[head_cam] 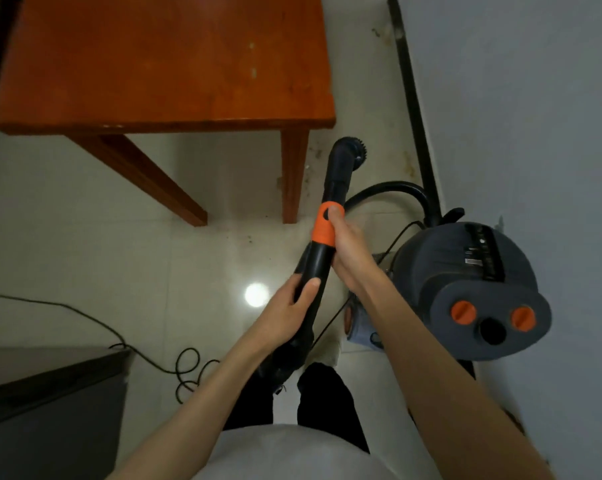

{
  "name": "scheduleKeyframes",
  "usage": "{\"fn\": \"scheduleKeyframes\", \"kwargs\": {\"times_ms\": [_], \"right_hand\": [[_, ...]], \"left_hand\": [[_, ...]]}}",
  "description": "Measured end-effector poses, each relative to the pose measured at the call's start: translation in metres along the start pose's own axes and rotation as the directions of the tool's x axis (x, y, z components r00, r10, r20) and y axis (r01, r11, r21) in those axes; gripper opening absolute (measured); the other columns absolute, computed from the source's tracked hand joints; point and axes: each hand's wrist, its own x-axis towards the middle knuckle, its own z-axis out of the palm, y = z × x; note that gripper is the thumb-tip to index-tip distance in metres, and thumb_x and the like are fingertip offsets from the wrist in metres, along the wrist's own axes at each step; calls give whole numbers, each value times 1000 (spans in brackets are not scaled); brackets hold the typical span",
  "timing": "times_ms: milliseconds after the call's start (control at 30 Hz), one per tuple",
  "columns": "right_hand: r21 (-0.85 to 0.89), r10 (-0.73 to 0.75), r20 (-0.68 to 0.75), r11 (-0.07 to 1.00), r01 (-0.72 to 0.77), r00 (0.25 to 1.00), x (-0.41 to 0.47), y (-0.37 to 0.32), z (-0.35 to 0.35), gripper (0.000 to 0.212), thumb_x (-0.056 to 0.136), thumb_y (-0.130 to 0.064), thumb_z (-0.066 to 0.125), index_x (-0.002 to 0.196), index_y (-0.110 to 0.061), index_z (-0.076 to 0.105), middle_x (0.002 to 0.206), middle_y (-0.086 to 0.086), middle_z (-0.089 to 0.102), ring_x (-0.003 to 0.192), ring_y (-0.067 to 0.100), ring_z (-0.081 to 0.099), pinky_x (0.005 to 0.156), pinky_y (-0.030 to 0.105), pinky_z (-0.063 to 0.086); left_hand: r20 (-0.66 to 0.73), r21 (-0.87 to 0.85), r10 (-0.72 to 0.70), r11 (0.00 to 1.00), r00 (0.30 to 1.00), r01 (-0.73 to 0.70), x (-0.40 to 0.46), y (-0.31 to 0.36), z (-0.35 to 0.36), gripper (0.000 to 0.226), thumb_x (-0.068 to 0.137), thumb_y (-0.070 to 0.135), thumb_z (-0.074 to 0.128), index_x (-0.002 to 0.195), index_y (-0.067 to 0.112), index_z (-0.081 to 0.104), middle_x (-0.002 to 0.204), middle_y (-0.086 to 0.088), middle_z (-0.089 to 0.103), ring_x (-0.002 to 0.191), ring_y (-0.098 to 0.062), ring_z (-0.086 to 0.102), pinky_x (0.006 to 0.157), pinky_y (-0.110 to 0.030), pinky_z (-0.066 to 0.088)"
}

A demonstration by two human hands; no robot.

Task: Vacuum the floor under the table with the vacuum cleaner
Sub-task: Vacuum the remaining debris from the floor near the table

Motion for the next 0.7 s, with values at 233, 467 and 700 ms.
{"fn": "scheduleKeyframes", "kwargs": {"times_ms": [233, 467, 700], "right_hand": [[-235, 44, 81, 972, -24, 996, 7, 52, 45, 28, 97, -37, 52, 105, -10, 53, 89, 8, 59, 82, 21, 60, 86, 41, 51], [-354, 60, 162, 935, 1, 985, 48, 110, 52, 20, 100, -29, 45, 88, -14, 49, 72, 7, 53, 58, 16, 54, 57, 27, 49], [-434, 126, 138, 899, -54, 982, 99, 192, 40, 28, 98, -29, 47, 78, -10, 52, 60, 3, 51, 45, 10, 50, 46, 18, 44]], "left_hand": [[-139, 13, -179, 983, 974, 182, -12, -46, -17, 35, 94, 49, 41, 109, 18, 48, 81, 2, 57, 74, -18, 57, 72, -36, 48], [-75, -139, -290, 951, 954, 278, 16, -99, -13, 27, 94, 38, 51, 97, 12, 57, 81, -3, 59, 79, -17, 59, 78, -35, 50], [-160, -184, -379, 919, 911, 350, 76, -170, -47, 28, 101, 11, 36, 107, 4, 62, 84, -6, 62, 68, -11, 54, 62, -16, 45]]}}
